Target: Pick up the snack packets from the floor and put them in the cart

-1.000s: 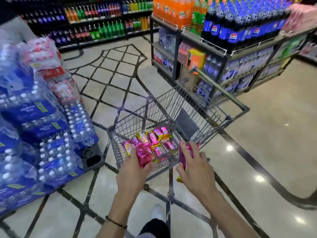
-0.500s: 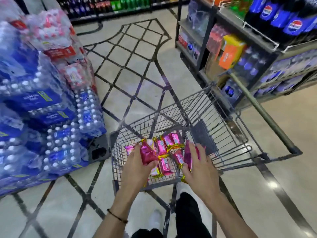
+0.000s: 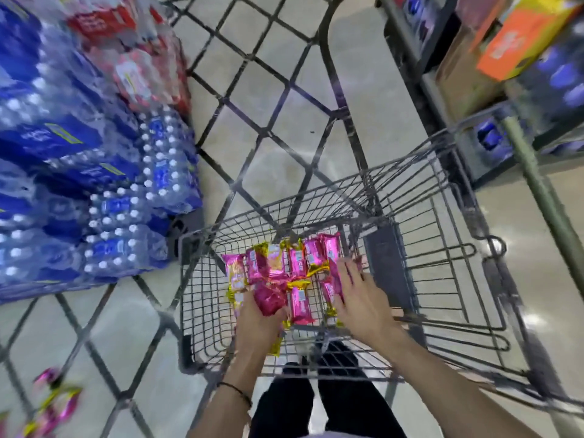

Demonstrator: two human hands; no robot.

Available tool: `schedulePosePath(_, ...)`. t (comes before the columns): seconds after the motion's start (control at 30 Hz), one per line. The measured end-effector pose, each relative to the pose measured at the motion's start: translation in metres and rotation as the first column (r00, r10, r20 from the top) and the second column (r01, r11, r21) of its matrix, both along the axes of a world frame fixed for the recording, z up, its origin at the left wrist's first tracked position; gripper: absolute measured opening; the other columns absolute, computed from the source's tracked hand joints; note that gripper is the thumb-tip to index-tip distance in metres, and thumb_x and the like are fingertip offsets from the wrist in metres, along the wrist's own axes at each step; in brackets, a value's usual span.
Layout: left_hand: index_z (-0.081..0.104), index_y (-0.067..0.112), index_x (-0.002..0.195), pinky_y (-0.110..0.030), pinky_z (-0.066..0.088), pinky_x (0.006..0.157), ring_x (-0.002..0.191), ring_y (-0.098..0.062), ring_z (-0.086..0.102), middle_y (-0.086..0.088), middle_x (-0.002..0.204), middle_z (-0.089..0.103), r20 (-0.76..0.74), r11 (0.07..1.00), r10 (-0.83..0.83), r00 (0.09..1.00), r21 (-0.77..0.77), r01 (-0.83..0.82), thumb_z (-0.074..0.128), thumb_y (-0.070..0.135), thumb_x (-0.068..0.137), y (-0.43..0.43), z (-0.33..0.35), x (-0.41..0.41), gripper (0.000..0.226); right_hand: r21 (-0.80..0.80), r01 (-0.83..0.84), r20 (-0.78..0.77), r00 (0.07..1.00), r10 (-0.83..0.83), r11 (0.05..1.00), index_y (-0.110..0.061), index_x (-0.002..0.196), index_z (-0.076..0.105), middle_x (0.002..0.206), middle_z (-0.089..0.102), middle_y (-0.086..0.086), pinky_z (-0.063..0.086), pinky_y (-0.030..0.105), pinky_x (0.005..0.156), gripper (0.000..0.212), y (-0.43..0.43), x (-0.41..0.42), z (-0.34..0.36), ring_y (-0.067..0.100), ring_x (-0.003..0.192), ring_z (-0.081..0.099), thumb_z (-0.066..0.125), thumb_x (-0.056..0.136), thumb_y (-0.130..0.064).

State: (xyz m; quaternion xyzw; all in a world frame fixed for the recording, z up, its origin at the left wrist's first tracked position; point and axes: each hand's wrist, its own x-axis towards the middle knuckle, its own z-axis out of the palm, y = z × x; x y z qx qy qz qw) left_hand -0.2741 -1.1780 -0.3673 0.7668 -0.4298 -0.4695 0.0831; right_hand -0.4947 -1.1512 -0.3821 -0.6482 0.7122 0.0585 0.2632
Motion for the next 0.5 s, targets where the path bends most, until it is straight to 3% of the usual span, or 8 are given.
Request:
schedulePosePath(0.13,0.049,0.023,0.123,-0.047,0.062,0.078,0.080,-0.021,0.071,0.000,0.095,0.071,0.046,0.993,0.037,0.998,0.108,-0.042,0.089,0.039,0.072,0.003,-0.083,-0.019,0.066,0.138,-0.054,-0.039,0.997,0.060,0.989,-0.014,0.159,0.007,0.167,0.011,0.005,0.060,0.046,0.081,0.073,-0.010,-0.004,-0.071,0.038,0.128,0.048,0.042,0.099,-0.038)
schedulePosePath(0.23,0.044,0.028,0.113,-0.043,0.062,0.069,0.076,-0.024,0.070,-0.004,0.096,0.069,0.110,0.987,0.048,0.993,0.149,-0.064,0.086,0.037,0.076,-0.003,-0.136,-0.030,0.057,0.208,-0.030,-0.035,0.999,0.038,0.978,-0.019,0.157,0.009,0.168,0.009,0.001,0.059,0.049,0.084,0.076,-0.012,-0.007,-0.124,0.038,0.131,0.048,0.050,0.097,-0.038)
schedulePosePath(0.3,0.044,0.023,0.122,-0.036,0.060,0.065,0.079,-0.024,0.070,-0.006,0.100,0.070,0.149,0.983,0.048,0.988,0.166,-0.073,0.084,0.037,0.078,-0.010,-0.164,-0.037,0.061,0.242,-0.008,-0.046,0.999,0.020,0.970,-0.020,0.156,0.008,0.168,0.009,0.001,0.059,0.051,0.083,0.077,-0.015,-0.010,-0.153,0.037,0.133,0.047,0.053,0.096,-0.035)
schedulePosePath(0.4,0.039,0.011,0.140,-0.039,0.057,0.081,0.108,-0.029,0.064,-0.011,0.127,0.063,0.201,0.982,0.056,0.978,0.164,-0.090,0.079,0.049,0.081,-0.018,-0.201,-0.042,0.081,0.241,0.007,-0.104,0.994,0.019,0.970,-0.019,0.157,0.011,0.166,0.014,0.004,0.059,0.045,0.081,0.077,-0.017,-0.015,-0.192,0.036,0.128,0.052,0.056,0.096,-0.033)
schedulePosePath(0.5,0.023,0.012,0.151,-0.054,0.051,0.099,0.132,-0.038,0.049,-0.015,0.148,0.047,0.290,0.983,0.022,0.957,0.169,-0.074,0.072,0.053,0.086,-0.024,-0.227,-0.046,0.092,0.250,0.015,-0.139,0.990,0.021,0.968,-0.018,0.156,0.014,0.164,0.019,0.006,0.060,0.046,0.080,0.082,-0.019,-0.021,-0.224,0.036,0.126,0.052,0.062,0.092,-0.034)
